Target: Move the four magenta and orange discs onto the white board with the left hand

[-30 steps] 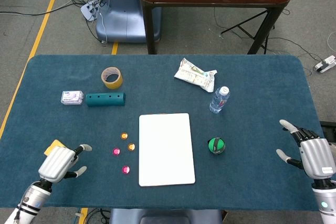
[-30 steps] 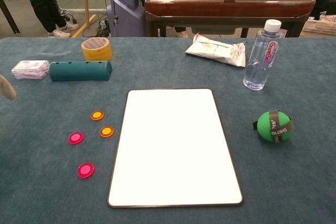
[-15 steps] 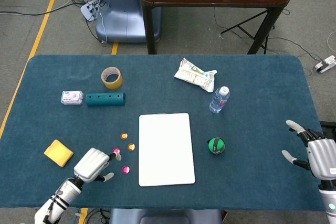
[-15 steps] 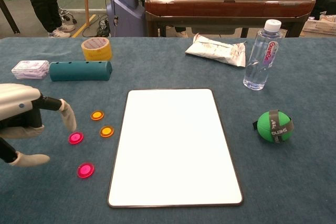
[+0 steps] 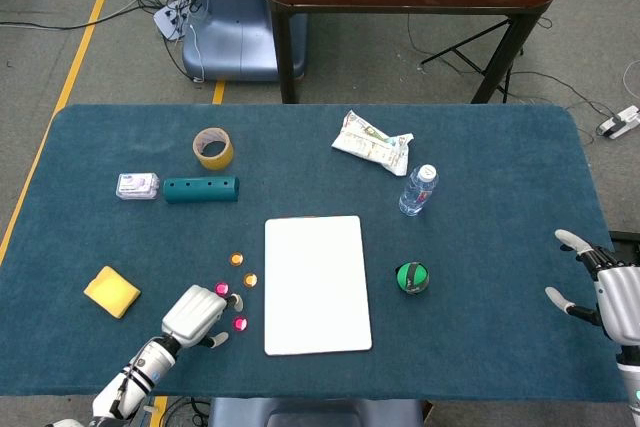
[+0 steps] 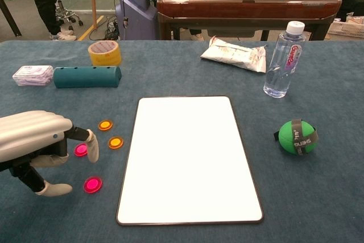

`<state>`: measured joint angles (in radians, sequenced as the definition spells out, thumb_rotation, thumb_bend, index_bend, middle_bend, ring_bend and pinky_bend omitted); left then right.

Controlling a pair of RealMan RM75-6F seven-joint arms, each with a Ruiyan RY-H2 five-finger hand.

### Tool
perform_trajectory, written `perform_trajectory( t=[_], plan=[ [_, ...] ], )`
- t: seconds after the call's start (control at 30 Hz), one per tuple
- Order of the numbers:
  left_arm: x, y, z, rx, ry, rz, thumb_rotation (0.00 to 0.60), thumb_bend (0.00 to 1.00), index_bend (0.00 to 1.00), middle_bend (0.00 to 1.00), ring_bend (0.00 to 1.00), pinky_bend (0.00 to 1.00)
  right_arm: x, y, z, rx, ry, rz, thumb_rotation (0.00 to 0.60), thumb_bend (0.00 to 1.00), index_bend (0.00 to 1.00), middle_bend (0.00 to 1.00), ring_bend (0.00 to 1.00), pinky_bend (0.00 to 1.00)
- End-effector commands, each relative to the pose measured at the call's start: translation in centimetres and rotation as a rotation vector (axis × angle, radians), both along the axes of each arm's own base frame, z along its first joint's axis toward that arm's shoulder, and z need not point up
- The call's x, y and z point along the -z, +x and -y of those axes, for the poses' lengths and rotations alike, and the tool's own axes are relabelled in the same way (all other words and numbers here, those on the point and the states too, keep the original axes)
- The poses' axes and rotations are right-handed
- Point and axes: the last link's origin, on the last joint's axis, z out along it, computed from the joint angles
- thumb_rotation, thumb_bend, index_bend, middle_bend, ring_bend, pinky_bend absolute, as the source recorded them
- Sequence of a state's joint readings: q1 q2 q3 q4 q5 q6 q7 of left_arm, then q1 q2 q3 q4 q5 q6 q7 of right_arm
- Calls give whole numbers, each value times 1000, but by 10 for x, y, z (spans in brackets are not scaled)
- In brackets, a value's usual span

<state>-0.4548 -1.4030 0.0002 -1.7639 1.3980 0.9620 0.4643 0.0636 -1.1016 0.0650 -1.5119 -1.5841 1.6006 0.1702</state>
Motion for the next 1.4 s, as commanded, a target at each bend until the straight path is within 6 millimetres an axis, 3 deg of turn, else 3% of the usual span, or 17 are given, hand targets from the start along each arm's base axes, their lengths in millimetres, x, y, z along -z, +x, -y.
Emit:
perform_trajectory(
  t=[0.03, 1.4],
  plan=[
    [6, 2, 0, -8, -12, -11, 600, 244, 484, 1000, 1000, 1000, 0, 0, 0, 0, 3, -2, 600, 84, 219, 356, 399, 482],
    [24, 7, -10, -80, -40, -17, 600, 244, 535, 1000, 1000, 1000, 2, 0, 2, 7, 14, -4, 600, 84, 219, 356, 399, 482]
  ],
)
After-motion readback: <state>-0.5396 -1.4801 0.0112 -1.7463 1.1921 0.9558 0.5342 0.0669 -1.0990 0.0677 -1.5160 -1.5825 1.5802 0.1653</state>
